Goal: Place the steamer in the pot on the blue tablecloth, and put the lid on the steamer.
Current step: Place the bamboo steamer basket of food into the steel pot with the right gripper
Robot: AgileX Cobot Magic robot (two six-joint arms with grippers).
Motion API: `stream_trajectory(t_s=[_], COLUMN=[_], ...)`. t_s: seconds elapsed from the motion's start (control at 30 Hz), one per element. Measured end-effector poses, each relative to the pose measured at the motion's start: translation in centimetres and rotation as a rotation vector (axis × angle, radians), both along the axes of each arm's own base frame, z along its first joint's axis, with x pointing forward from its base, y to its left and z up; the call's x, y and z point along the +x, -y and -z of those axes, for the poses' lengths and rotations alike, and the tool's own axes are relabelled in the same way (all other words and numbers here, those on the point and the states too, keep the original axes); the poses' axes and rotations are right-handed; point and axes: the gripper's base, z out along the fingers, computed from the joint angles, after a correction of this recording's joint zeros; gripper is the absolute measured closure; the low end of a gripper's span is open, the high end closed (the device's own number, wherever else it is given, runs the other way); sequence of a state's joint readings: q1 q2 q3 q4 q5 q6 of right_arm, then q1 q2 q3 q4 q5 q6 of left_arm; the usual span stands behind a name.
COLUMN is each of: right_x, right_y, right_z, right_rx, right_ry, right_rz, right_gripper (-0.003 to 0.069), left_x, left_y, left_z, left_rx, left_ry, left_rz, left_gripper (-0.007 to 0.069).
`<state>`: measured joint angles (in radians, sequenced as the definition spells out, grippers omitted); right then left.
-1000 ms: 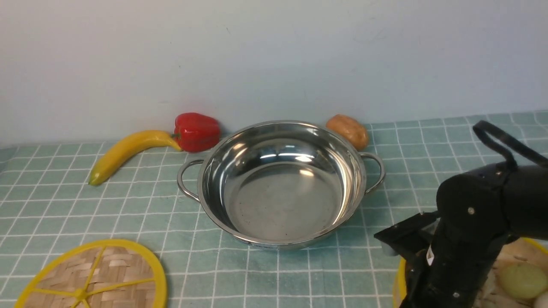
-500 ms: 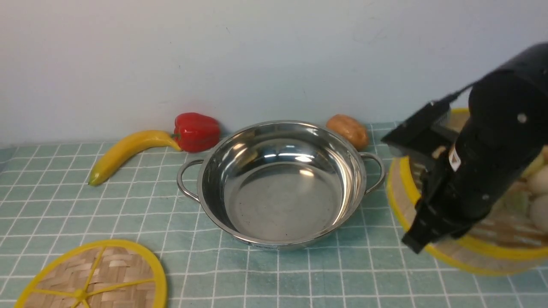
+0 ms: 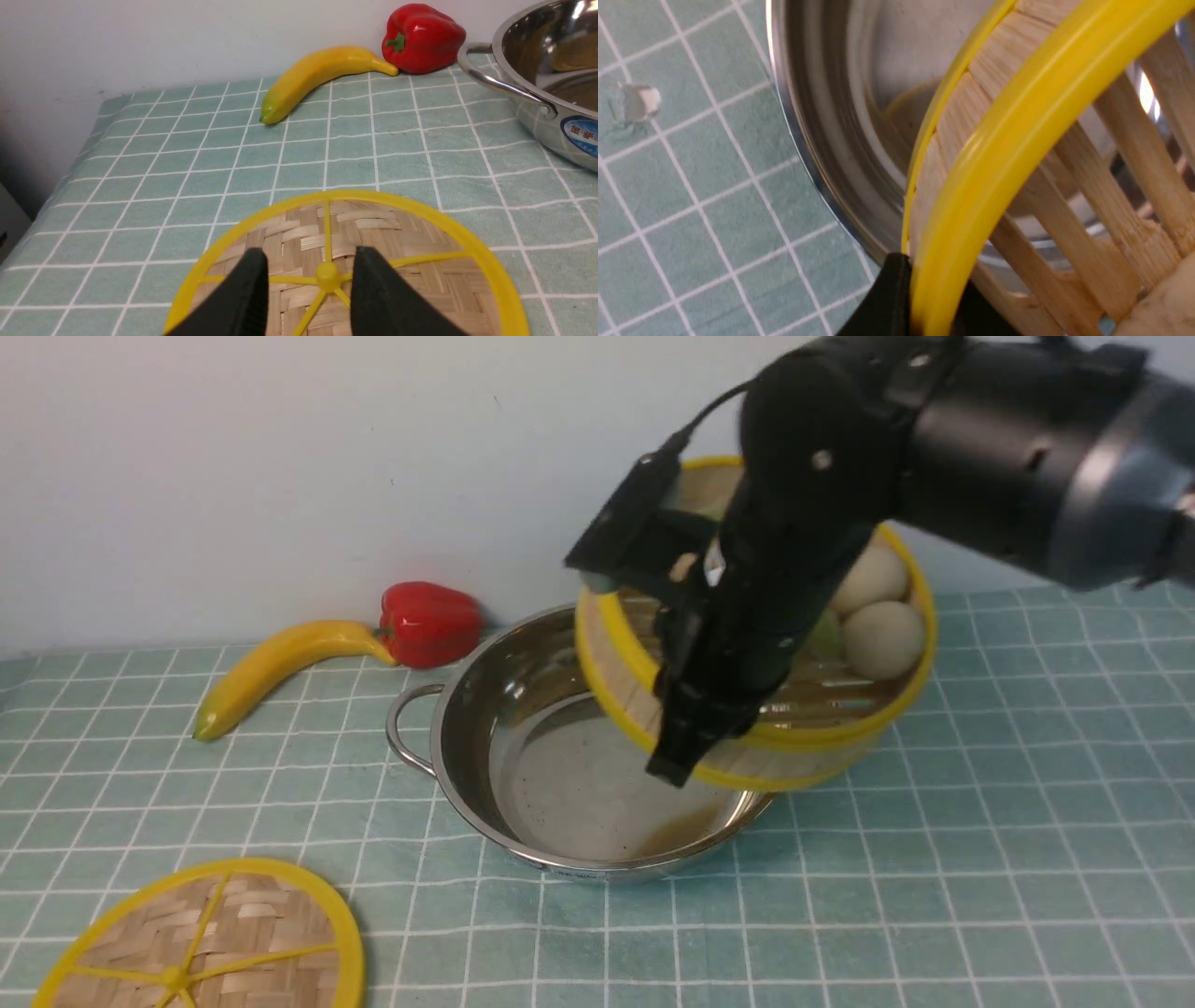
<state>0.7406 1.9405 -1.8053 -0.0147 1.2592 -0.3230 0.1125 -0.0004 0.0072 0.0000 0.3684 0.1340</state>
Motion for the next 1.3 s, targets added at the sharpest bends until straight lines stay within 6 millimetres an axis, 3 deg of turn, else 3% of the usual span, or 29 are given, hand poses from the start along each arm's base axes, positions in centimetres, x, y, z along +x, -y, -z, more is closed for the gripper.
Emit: stream_trajectory(t_s=[0.17, 0.33, 0.63, 1.3], right_x=[0.6, 1.2, 2.1, 2.4], right_y=[-4.8, -6.7, -7.6, -7.0], right_z=[1.5, 3.6, 8.7, 10.1], right_rx=[-0.053, -0.086, -0.167, -0.135], right_ry=[0.091, 0.100, 0.027, -0.050], right_rz=[-0.128, -0.160, -0.164, -0.079], right_gripper=[0.0600, 0.0600, 0.0600, 0.0600], left_x=[0.0, 0.0, 0.0, 0.0], left_y=[0.0, 0.0, 0.0, 0.0], left_z=[0.0, 0.0, 0.0, 0.0], left_rx=[0.000, 0.000, 0.000, 0.000], left_ry=[0.000, 0.000, 0.000, 0.000], left_rz=[0.000, 0.000, 0.000, 0.000], left_gripper=[0.0382, 0.0382, 0.0382, 0.0382])
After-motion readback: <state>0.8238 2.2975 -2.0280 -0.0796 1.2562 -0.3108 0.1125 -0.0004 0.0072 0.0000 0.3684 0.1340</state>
